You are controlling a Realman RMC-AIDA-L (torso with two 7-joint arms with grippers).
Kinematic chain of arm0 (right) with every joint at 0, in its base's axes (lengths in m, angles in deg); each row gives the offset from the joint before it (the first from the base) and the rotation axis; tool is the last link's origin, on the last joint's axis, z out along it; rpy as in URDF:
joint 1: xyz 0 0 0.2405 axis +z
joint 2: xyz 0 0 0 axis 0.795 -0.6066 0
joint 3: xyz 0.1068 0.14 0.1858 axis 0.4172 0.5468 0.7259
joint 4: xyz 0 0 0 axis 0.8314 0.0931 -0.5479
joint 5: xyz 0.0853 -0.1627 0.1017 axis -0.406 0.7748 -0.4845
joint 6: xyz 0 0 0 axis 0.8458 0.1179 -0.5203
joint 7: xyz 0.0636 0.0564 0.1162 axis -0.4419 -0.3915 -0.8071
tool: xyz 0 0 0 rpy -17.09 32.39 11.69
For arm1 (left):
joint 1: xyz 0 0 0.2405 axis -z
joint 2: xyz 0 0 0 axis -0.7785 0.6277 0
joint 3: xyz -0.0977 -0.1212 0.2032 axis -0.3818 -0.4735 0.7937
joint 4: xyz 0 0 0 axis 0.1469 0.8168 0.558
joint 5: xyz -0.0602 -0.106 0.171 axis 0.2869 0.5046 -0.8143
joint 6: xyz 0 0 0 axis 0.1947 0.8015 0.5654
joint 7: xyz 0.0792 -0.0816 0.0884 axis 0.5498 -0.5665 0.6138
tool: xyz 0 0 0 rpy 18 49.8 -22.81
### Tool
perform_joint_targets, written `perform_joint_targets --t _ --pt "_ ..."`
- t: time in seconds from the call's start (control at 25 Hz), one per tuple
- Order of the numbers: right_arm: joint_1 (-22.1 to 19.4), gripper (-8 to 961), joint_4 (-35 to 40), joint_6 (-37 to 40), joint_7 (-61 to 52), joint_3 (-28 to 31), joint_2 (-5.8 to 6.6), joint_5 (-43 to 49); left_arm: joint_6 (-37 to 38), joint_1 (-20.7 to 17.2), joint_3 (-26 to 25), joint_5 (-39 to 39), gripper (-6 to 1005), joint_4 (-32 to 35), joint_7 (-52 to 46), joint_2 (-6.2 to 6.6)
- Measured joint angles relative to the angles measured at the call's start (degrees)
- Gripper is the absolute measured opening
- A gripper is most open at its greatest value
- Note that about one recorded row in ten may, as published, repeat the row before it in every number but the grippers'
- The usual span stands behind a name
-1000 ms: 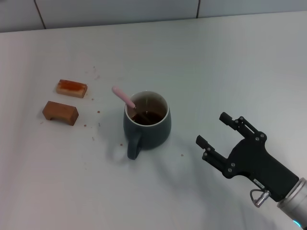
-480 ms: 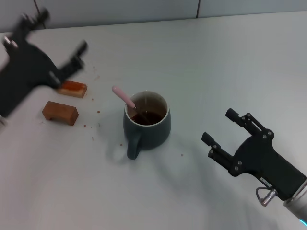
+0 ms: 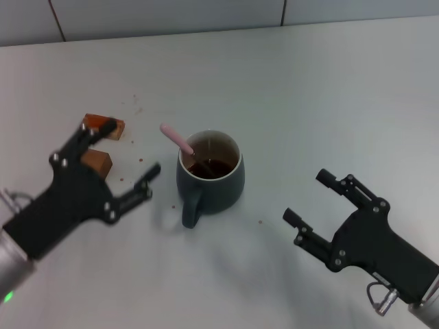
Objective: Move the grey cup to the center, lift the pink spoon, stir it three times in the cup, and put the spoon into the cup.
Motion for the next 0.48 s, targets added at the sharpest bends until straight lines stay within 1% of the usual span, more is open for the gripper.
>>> perform_joint_targets --t 0.04,0.08,0.24,0.48 --pt "0.1 756 -0.2 0.2 0.8 -0.6 -0.06 0.0 3.3 0.0 -0.2 0.0 859 -3.3 1.1 0.01" --pt "0.1 756 -0.2 0.2 0.8 -0.6 -0.06 0.0 3.3 0.0 -0.2 0.0 859 -3.3 1.1 0.01" --pt "0.7 756 -0.7 0.0 1.7 -1.7 -0.21 0.0 6.8 0.4 -0.6 0.0 859 -9.7 3.1 0.04" --pt "1.5 756 -1.0 -0.3 0.8 -2.1 -0.12 0.0 6.9 0.6 -0.7 -0.3 859 -11.4 4.2 0.09"
